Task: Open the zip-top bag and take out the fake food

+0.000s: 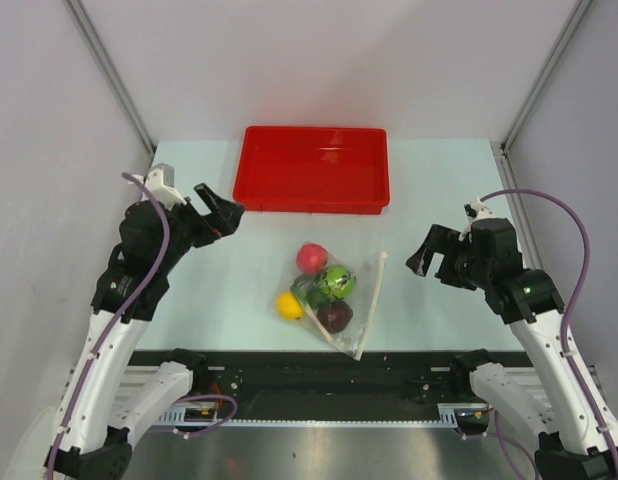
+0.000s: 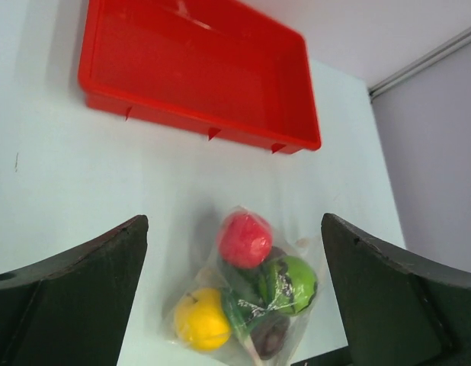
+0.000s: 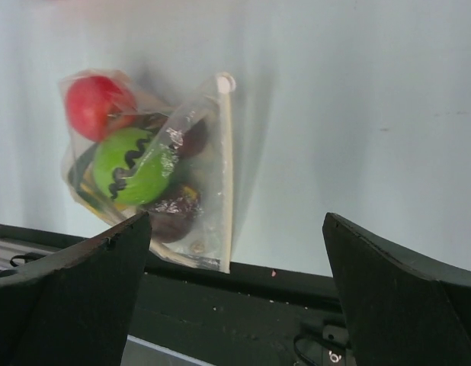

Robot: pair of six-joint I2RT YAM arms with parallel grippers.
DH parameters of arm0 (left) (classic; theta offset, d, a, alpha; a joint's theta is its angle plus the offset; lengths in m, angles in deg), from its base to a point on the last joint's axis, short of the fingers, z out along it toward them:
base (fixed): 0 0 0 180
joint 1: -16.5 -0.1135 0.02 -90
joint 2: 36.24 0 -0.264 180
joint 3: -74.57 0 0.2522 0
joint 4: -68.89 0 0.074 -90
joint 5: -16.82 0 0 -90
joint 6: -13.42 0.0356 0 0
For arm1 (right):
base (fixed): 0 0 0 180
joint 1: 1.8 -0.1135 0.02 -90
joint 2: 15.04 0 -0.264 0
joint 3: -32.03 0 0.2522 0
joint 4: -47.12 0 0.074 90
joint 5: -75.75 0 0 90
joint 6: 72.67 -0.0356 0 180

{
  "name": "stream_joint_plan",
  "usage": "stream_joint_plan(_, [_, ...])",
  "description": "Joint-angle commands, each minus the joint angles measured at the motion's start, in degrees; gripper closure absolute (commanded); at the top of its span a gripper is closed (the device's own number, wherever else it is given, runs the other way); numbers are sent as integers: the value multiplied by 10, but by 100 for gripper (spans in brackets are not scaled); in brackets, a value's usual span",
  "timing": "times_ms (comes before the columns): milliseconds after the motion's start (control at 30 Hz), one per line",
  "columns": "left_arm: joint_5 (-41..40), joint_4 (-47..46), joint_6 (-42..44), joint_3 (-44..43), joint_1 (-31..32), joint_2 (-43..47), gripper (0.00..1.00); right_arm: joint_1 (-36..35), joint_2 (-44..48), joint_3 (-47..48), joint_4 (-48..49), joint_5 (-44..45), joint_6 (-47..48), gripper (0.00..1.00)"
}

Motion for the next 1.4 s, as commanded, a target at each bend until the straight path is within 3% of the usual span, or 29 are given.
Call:
stream_joint_plan(0, [17, 53, 37, -39, -3, -49, 2, 11, -22, 6, -18, 17, 13, 0])
stream_joint_plan(133, [82, 66, 59, -51, 32, -126, 7, 38, -56, -30, -5, -37, 32, 0])
stream_joint_plan(267, [5, 66, 66, -75, 157, -187, 7, 89, -101, -54, 31, -134, 46, 0])
stream_joint_plan(367, [-10, 15, 52, -56, 244, -208, 9, 100, -130, -75, 70, -204, 44, 0])
stream_joint_plan(533, [-40, -41, 67, -51, 387, -262, 14, 97, -152, -171, 253, -357, -23, 0])
stream_joint_plan(700, [-45, -40, 90, -68, 472, -303, 18, 67, -163, -259, 423, -382, -84, 3])
stream_joint_plan(767, [-42, -36, 103, -76, 483, -309, 19, 55, -190, -273, 454, -385, -93, 7])
stream_joint_plan(900, [-32, -46, 113, -72, 486, -292, 22, 54, -239, -306, 541, -398, -105, 26])
stream_joint_plan(1100, [-23, -49, 124, -73, 485, -278, 22, 48, -281, -340, 671, -416, -113, 33])
stream_joint_plan(1267, [34, -44, 128, -119, 466, -287, 20, 47, -312, -310, 693, -425, -95, 43])
stream_joint_plan(1300, [42, -45, 126, -126, 460, -289, 19, 47, -326, -302, 693, -429, -92, 56])
stream_joint_plan(1367, [73, -49, 123, -145, 436, -294, 19, 46, -341, -262, 653, -428, -66, 70])
